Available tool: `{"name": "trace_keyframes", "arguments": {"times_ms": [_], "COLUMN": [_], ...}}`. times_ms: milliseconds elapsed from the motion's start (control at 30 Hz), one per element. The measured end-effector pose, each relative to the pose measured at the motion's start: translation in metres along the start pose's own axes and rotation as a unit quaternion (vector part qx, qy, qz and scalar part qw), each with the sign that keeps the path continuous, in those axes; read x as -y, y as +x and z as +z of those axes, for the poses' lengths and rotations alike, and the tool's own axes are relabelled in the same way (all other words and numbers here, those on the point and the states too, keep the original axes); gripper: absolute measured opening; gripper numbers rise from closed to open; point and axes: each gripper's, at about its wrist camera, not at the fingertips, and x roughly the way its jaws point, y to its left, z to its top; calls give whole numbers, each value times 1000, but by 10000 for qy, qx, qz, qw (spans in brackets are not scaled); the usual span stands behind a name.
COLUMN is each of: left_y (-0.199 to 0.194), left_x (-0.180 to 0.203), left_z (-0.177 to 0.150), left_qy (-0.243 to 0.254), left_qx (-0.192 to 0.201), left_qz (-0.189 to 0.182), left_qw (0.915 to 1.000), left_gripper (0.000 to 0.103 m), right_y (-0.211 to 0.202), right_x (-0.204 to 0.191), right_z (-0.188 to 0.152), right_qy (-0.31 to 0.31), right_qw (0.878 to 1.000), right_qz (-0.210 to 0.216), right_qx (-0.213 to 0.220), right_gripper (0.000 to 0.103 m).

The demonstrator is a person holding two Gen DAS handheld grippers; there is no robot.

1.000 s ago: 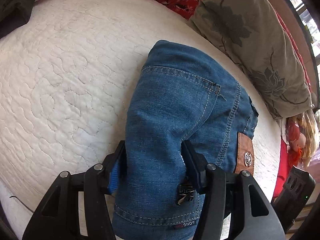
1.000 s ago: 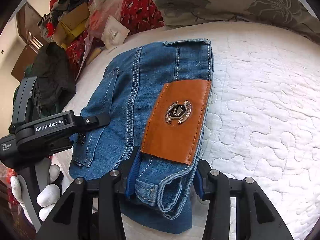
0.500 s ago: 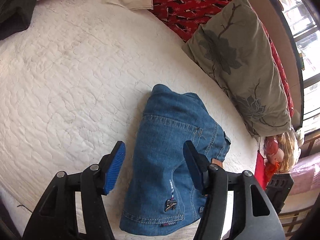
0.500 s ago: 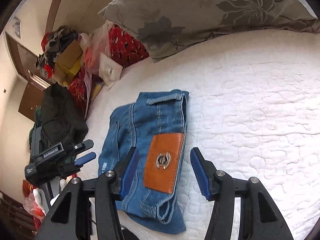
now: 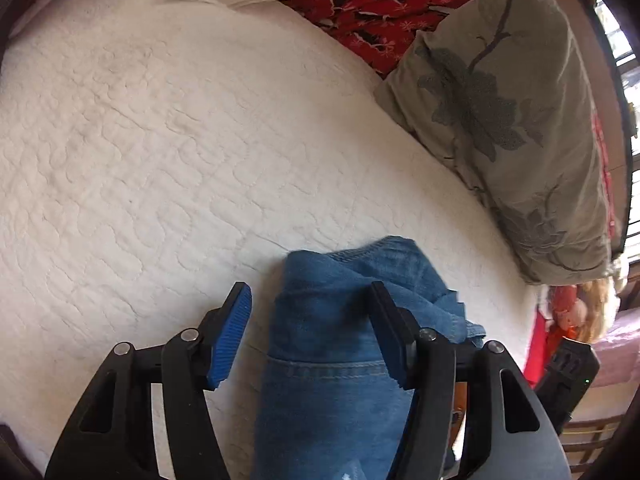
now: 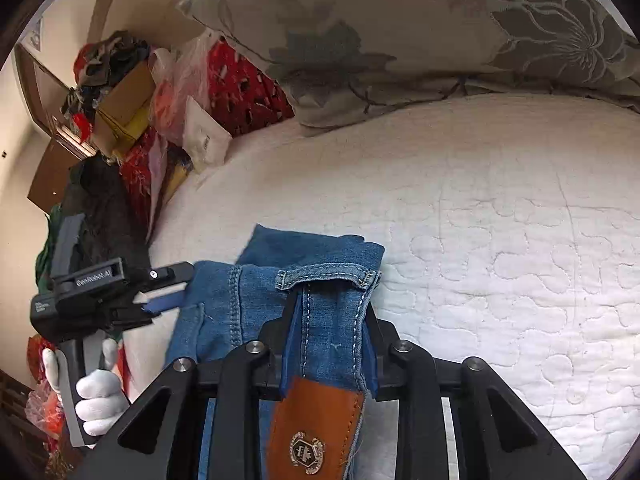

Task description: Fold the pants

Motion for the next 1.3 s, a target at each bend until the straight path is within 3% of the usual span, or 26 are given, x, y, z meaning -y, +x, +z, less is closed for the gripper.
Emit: {"name": "trace_keyframes", "arguments": {"times_ms": [100,267,400,567,600,667,733,833,933,967,1033,1133,1300], "left_y": [10,-33,-62,-58,-52,-48,-49,-44,-46,-50,-58,-83,-93], "left_x": [-5,-22,-44,-64,-65,-64,-60,-51,-40,-37,-32,-36,-39], "left_z": [-1,-13,-60,-124,-133,-149,-158,-160,-161,-162,-162,-155,-114], "left_qy": [-73,-235,-114,-460,-534,-554,-404,-200,-35,41,135,126,-72], "left_qx": [-173,-97,-161,-637,-763,-914,-776,-702,-642,-636,-619,-335,-113], "left_qz": [10,-456,-677,-1139,-1172,-1160,-853,-695,-508,-514,-698,-1034,-908], "left_qw": [9998,9986,9975,9904,9887,9875,9925,9949,9966,9966,9955,9940,9958], "left_gripper": [59,58,58,58,58,59,61,64,65,64,64,64,64], "right_y": [1,-34,-63,-65,-62,-67,-76,-62,-60,-63,-69,-81,-91], "right_x": [5,5,11,4,1,-6,-5,14,14,13,13,17,28], "right_z": [-2,-16,-58,-104,-107,-110,-115,-127,-127,-126,-123,-119,-106], "right_qy": [262,526,865,857,799,655,613,825,808,854,949,1045,1353], "right_qw": [9996,9976,9922,9935,9944,9956,9956,9948,9954,9949,9932,9926,9881], "right_qz": [89,415,892,732,656,651,710,525,456,478,619,609,726], "right_qx": [68,191,86,-162,-225,-168,3,-272,-248,-248,-266,-128,108], "right_gripper": [27,32,40,40,40,24,18,14,17,22,23,27,31]}}
